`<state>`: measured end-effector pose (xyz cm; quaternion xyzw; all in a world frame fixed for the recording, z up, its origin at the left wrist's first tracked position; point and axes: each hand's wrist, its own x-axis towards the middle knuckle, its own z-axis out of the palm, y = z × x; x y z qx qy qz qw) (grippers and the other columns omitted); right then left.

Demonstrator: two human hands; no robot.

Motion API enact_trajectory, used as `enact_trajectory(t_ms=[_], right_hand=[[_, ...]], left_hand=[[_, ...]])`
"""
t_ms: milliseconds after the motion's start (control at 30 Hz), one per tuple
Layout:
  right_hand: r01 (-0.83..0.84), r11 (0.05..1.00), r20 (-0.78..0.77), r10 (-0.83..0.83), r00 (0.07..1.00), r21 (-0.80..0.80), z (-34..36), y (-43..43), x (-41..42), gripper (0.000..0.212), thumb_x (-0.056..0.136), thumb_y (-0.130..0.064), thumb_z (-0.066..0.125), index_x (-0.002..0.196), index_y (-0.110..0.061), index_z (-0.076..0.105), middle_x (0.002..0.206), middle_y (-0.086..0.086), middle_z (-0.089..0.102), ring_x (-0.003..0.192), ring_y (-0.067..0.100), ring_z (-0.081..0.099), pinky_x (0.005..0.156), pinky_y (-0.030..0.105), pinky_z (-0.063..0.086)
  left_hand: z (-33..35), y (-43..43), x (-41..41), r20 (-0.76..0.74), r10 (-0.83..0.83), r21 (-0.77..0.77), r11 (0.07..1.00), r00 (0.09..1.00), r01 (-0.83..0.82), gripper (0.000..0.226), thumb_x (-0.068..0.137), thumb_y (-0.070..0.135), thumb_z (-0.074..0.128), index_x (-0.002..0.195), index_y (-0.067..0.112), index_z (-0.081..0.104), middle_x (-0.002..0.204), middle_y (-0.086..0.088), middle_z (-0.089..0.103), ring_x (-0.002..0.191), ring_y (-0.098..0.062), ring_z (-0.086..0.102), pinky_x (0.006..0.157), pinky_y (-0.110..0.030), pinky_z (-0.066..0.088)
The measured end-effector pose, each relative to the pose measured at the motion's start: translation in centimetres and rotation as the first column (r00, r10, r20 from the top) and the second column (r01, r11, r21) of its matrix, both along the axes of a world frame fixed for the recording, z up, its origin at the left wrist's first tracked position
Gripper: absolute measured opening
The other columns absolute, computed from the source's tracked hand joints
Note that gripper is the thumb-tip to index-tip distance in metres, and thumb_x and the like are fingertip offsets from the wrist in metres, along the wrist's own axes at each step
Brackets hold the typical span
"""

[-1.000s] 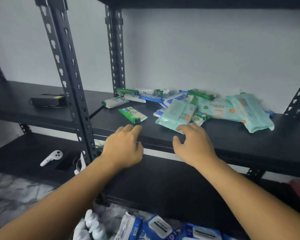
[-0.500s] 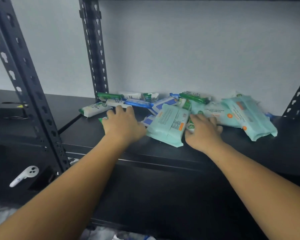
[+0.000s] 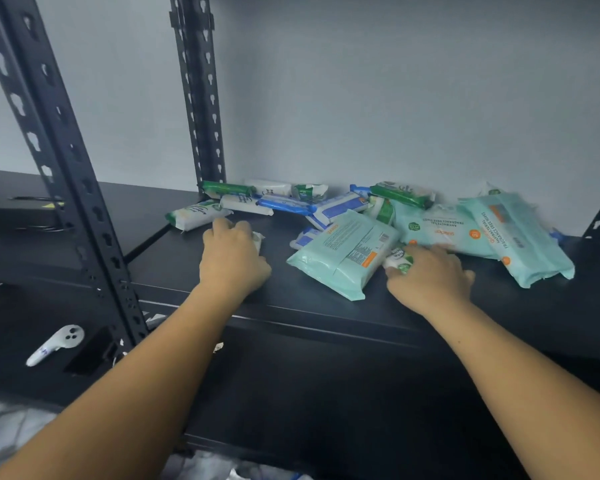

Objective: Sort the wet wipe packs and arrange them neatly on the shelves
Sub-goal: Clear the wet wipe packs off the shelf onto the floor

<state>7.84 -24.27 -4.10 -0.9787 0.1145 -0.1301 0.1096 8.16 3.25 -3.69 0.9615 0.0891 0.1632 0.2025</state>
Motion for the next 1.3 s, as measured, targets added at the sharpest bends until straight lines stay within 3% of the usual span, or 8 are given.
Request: enact_trajectory(t_ms=[133,300,500,700,800,1033,1233,1300], right_hand=[[0.121,0.99,0.045,-0.124,0.991,0.073,1.5,-1.3,-2.8,0.03,0.078,-0.035,0.061,0.104,-0.021,0.059,0.104,0.004,0.059,0.093,0.029,0.047,0.091,0.044,0.042],[0.156,0.984,0.259,-0.174,0.95,0.088,4.5,-0.7,-6.0,0.047,0.071,-0.033,0.065,0.115,-0.018,0.071,0.119,0.009,0.061,0.112,0.039,0.052,0.095,0.049,0.045],[-0.091,0.971,0.425,-0.013,0.905,0.223,8.6,5.5,-5.6,0.033,0.068,-0.03,0.065,0.098,-0.016,0.07,0.104,0.01,0.062,0.097,0.038,0.056,0.088,0.047,0.049],[-0.231,0.882,0.212,0.154,0.965,0.411,8.0,12.1,0.7,0.036,0.072,-0.028,0.067,0.108,-0.02,0.068,0.102,-0.003,0.068,0.105,0.029,0.06,0.086,0.038,0.051],[-0.175,0.926,0.045,0.17,0.984,0.334,6.7,13.1,3.8,0.044,0.059,-0.049,0.071,0.095,-0.024,0.064,0.094,-0.003,0.065,0.11,0.029,0.058,0.082,0.034,0.048],[-0.184,0.98,-0.436,0.199,0.878,0.075,5.6,13.8,8.9,0.109,0.027,-0.07,0.057,0.133,-0.047,0.054,0.147,-0.001,0.046,0.132,0.034,0.043,0.108,0.051,0.037],[-0.208,0.975,-0.458,0.223,0.86,0.083,5.7,13.3,10.5,0.097,0.052,-0.066,0.067,0.14,-0.03,0.046,0.141,0.0,0.048,0.123,0.029,0.05,0.097,0.04,0.046],[-0.242,0.969,-0.484,0.239,0.842,0.056,5.8,13.1,10.7,0.069,0.056,-0.063,0.073,0.117,-0.034,0.06,0.124,-0.002,0.057,0.115,0.028,0.056,0.098,0.042,0.048]], left_hand=[[0.7,2.2,-1.0,-0.167,0.153,0.133,0.982,0.974,-0.131,0.063,0.081,0.04,0.059,0.135,0.012,0.044,0.132,-0.012,0.053,0.125,-0.034,0.047,0.091,-0.044,0.043],[1.1,4.8,-1.4,-0.135,0.054,0.122,0.992,0.989,-0.038,0.037,0.078,0.033,0.063,0.109,0.013,0.055,0.097,-0.003,0.058,0.086,-0.026,0.054,0.064,-0.031,0.041],[1.4,6.2,-1.4,0.006,-0.063,0.063,0.996,0.998,0.063,0.058,0.071,0.029,0.062,0.128,0.019,0.059,0.109,-0.003,0.066,0.094,-0.026,0.061,0.073,-0.036,0.057],[2.8,7.3,1.0,0.065,-0.093,0.099,0.991,0.994,0.087,0.048,0.073,0.029,0.059,0.12,0.018,0.063,0.108,-0.007,0.066,0.094,-0.027,0.057,0.073,-0.033,0.05],[3.3,8.2,2.7,0.058,-0.073,0.147,0.987,0.996,0.063,0.06,0.08,0.027,0.059,0.139,0.016,0.054,0.136,-0.012,0.049,0.123,-0.034,0.047,0.097,-0.044,0.05],[3.3,11.1,8.8,-0.006,-0.002,0.199,0.98,1.0,0.003,0.072,0.087,0.066,0.058,0.14,0.019,0.047,0.126,-0.012,0.048,0.12,-0.034,0.042,0.097,-0.05,0.049],[2.4,12.1,12.2,-0.094,0.033,0.207,0.978,0.995,-0.012,0.072,0.082,0.059,0.058,0.134,0.012,0.046,0.124,-0.014,0.057,0.116,-0.036,0.052,0.097,-0.046,0.049],[2.3,12.1,12.6,-0.139,0.054,0.209,0.978,0.989,-0.024,0.075,0.075,0.055,0.06,0.132,0.01,0.043,0.121,-0.014,0.056,0.118,-0.037,0.05,0.098,-0.045,0.048]])
